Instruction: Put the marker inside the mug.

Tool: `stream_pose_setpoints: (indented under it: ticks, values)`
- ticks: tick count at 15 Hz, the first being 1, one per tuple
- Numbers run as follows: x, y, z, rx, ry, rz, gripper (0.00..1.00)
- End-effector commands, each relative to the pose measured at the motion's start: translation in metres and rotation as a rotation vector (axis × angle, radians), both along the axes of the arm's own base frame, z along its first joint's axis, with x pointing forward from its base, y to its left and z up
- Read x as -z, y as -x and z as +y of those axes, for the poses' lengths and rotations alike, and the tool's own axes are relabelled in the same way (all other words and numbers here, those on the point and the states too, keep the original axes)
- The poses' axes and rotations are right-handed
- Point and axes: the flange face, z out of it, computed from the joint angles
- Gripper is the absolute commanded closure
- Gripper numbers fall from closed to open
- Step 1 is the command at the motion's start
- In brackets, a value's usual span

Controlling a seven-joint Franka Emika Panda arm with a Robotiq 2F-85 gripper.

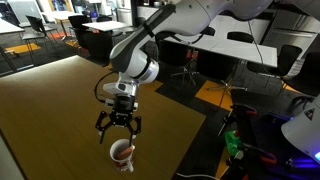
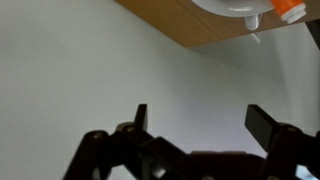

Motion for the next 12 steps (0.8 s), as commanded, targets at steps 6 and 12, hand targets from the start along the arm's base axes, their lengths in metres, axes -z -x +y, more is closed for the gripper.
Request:
stream_pose_setpoints:
  ticks: [6, 12]
  values:
    - [-0.068, 0.026, 0.001, -0.045, 0.043, -0.067, 0.0]
    - [-0.065, 0.023, -0.001, -0.06, 0.016, -0.056, 0.0]
